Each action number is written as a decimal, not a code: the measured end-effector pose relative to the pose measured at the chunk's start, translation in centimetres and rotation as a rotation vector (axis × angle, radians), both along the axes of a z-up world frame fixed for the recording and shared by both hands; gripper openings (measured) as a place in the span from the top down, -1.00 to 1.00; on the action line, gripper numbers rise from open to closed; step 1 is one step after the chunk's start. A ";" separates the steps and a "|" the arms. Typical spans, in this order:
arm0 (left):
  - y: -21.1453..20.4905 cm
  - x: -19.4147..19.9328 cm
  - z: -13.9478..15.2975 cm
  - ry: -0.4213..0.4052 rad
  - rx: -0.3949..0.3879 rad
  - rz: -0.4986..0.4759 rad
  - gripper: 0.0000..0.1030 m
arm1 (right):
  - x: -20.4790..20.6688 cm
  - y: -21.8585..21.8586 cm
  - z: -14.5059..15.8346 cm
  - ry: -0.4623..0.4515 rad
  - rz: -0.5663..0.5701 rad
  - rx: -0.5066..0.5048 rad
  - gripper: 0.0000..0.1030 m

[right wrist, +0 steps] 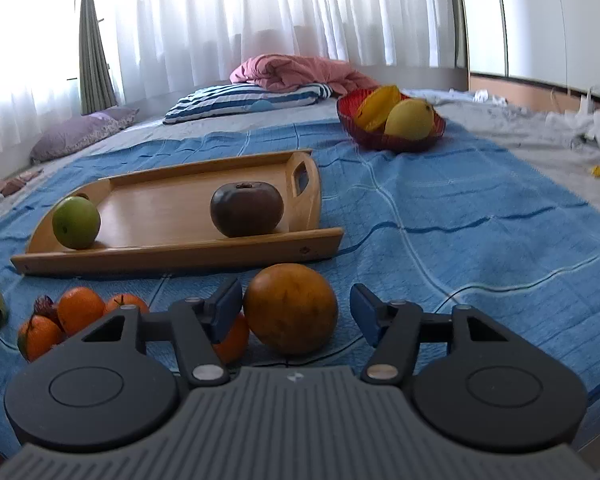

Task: Organize fruits
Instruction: 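Grasp the second green apple with the left tool while the right tool grasps the large orange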

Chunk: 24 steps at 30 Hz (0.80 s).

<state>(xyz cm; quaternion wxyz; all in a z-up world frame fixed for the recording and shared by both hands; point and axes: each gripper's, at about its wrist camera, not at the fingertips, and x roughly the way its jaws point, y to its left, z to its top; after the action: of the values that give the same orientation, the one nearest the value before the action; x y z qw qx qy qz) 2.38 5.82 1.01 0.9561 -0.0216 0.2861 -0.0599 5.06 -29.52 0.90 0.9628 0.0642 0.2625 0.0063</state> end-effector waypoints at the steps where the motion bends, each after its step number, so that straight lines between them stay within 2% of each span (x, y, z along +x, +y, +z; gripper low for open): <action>1: 0.1 0.0 -0.1 0.008 -0.009 -0.001 -0.44 | 0.1 -0.1 0.0 0.005 -0.002 0.011 -0.30; 15: -0.1 0.2 -0.8 0.016 -0.001 0.020 -0.11 | 0.2 -0.4 -0.2 0.033 -0.007 0.095 -0.27; 24: -0.3 0.2 -0.8 0.012 0.019 0.028 -0.10 | 0.0 0.0 -0.1 0.027 0.008 0.082 -0.24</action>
<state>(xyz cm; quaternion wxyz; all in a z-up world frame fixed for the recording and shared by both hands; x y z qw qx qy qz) 2.61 5.48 0.17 0.9553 -0.0169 0.2920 -0.0436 5.05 -29.57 0.76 0.9556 0.1027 0.2754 0.0202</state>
